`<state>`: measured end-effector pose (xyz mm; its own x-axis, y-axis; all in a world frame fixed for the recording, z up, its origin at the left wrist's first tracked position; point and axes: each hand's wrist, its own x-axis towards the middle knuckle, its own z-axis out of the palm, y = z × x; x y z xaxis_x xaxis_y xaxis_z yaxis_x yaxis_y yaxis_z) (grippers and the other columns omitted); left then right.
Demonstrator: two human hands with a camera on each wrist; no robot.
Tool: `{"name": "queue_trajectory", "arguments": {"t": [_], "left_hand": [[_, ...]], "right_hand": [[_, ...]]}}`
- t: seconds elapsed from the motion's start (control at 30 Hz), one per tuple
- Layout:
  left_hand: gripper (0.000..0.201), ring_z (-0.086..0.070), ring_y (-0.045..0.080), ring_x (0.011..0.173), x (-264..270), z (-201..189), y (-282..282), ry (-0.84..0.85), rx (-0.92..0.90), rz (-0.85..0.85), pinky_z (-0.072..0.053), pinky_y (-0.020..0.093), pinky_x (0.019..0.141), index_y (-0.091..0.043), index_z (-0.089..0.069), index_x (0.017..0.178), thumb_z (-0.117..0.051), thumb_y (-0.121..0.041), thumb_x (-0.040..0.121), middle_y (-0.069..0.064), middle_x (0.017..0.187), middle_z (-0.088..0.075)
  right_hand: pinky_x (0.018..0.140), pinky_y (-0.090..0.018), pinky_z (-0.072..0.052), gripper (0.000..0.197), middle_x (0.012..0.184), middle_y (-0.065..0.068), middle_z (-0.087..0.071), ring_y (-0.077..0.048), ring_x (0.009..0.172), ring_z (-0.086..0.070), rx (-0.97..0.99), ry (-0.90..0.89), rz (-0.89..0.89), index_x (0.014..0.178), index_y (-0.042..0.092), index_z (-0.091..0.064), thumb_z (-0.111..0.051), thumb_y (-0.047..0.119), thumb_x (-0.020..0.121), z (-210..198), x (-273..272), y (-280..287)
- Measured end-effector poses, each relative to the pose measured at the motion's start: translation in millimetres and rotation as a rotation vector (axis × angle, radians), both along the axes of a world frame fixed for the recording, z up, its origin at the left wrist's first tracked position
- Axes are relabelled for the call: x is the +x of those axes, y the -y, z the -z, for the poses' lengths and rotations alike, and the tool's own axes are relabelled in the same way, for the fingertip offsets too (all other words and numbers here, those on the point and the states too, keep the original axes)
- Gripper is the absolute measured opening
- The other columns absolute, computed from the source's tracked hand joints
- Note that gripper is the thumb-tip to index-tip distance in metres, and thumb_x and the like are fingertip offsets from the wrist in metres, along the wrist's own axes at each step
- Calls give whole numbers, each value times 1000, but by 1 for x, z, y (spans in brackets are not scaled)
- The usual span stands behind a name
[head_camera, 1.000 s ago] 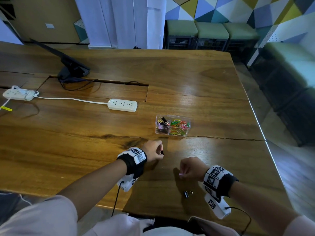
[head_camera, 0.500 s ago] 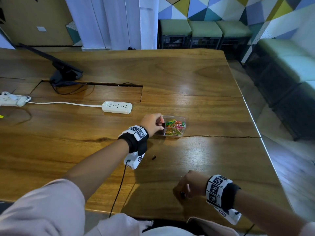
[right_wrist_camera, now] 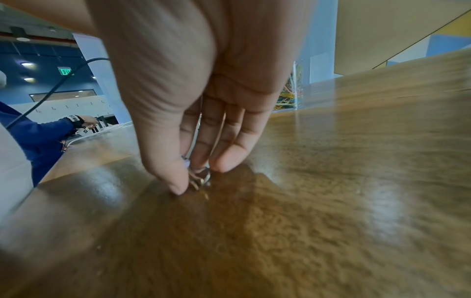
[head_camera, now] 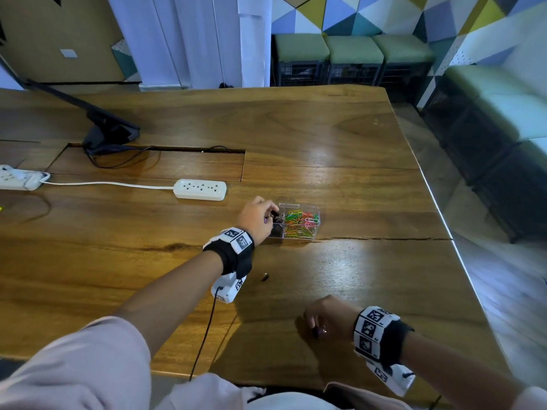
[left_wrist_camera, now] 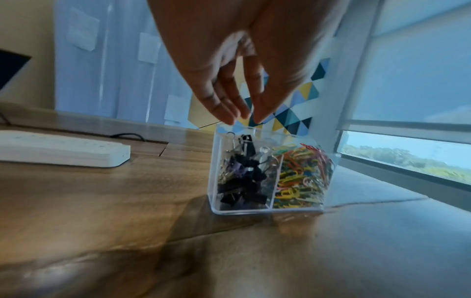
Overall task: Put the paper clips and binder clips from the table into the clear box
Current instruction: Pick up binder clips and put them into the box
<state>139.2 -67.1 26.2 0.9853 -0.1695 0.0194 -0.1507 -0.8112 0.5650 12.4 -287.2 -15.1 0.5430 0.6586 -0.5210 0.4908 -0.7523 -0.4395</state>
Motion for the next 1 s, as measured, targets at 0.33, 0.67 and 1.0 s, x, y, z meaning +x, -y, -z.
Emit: {"name": "queue_trajectory", "arguments": {"t": [0.33,0.67,1.0], "left_hand": [[43,-50,14,88,-56,23,-12,-397,365,399,-42,26,73,-18,-53,112,-69,-42,79,2,107,-54],[15,-56,24,101,-73,40,-8,-384,395,345,-43,32,81,-12,-55,104,-55,-21,91,7,108,-60],[10,-57,22,97,-67,23,-13,-286,278,327,-47,34,85,-13,-57,100,-56,-17,91,6,106,-59]], "right_hand": [[86,-28,-53,19,97,4,-69,-10,91,-63,28,51,226,100,20,-62,-66,20,82,-9,32,-9],[81,-23,-54,17,94,5,-65,-6,84,-61,253,199,484,98,22,-65,-67,18,82,-65,102,-44],[67,-19,-53,14,100,5,-65,-7,78,-61,223,189,620,93,20,-66,-59,9,87,-75,165,-86]]}}
